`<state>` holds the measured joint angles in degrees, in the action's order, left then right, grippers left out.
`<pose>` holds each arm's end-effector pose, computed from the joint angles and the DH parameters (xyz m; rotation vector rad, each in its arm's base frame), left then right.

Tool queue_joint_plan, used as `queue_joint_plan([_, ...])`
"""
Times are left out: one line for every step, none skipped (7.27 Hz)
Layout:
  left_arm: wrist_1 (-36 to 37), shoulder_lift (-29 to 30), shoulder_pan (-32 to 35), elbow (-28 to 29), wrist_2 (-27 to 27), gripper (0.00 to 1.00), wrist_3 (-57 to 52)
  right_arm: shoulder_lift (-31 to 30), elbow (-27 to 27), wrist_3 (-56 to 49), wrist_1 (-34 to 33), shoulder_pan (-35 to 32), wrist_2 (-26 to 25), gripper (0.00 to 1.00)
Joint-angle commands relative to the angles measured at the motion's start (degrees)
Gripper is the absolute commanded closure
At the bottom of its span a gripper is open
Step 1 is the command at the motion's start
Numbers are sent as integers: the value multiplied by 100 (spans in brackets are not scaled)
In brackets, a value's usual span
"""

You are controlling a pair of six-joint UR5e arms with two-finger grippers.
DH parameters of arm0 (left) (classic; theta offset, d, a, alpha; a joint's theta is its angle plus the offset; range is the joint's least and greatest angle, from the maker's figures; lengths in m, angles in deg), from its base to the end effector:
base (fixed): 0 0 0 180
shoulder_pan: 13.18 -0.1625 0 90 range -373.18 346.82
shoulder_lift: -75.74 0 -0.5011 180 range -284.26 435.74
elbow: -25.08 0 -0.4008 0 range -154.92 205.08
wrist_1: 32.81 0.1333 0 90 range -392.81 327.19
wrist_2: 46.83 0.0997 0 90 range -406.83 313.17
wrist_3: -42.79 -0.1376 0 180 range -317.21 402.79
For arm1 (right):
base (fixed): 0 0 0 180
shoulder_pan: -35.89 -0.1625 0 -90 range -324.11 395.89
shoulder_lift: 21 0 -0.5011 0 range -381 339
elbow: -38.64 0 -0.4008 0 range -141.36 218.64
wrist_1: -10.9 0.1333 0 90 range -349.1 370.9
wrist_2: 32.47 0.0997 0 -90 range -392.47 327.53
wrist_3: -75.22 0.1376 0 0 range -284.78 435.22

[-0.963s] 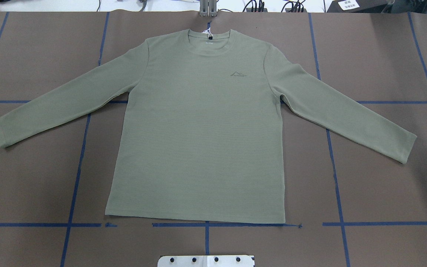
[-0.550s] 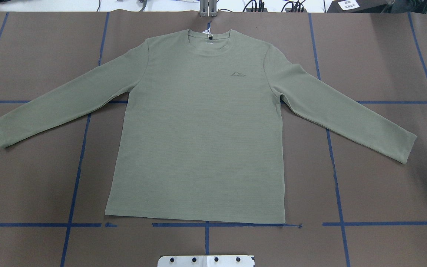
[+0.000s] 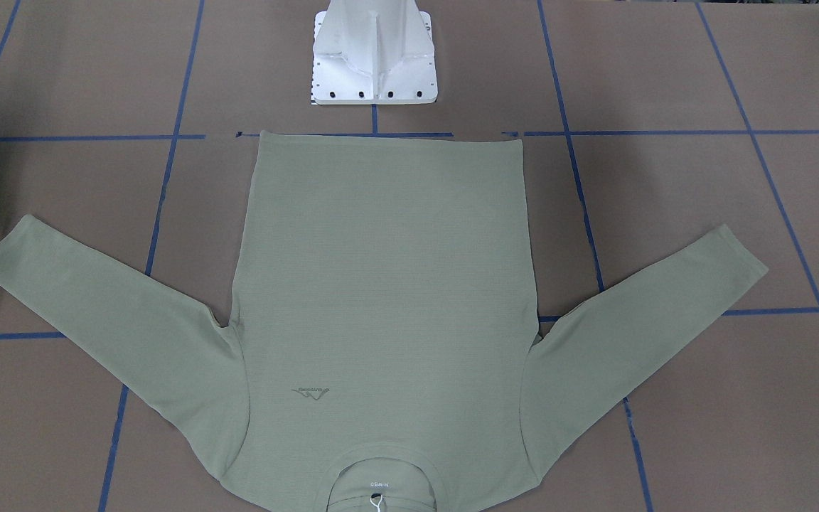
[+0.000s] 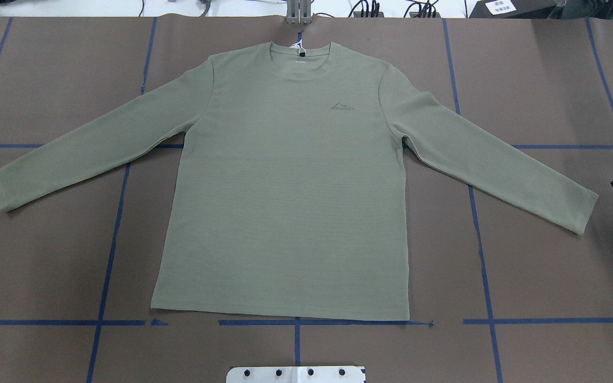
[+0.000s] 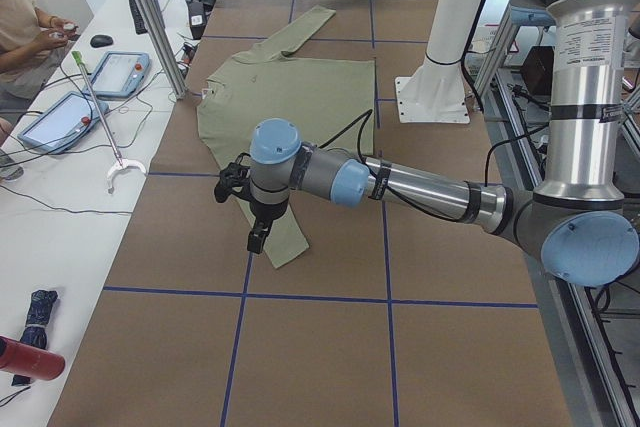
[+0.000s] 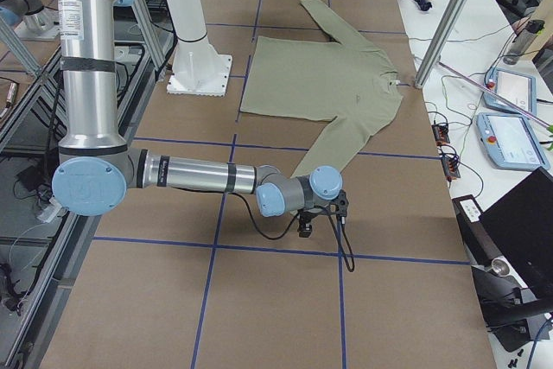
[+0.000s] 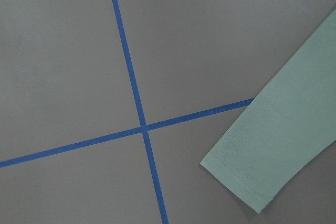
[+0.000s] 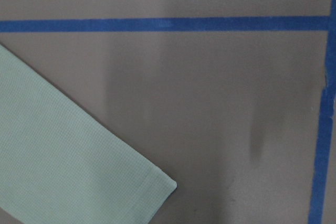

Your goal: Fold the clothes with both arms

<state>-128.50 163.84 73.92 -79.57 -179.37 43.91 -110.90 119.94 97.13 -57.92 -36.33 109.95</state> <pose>-0.0149 -0.5023 0.6395 0.2810 0.7465 0.1489 -0.1335 -0.4957 0.7837 -0.1174 -0.9259 -0.0337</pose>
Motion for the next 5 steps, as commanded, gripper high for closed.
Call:
queue_joint_plan([-2, 6, -1, 32, 0, 0, 11, 112, -463, 952, 735, 191, 14, 7])
queue_joint_plan([-2, 6, -1, 41, 0, 0, 11, 287, -553, 1425, 756, 226, 14, 10])
queue_joint_plan([-2, 6, -1, 41, 0, 0, 11, 297, -588, 1499, 799, 270, 5, 11])
queue_joint_plan([-2, 6, -1, 41, 8, 0, 11, 288, -641, 1552, 948, 288, 5, 12])
queue_joint_plan([-2, 15, -1, 41, 9, 0, 11, 280, -641, 1579, 949, 366, 14, 12])
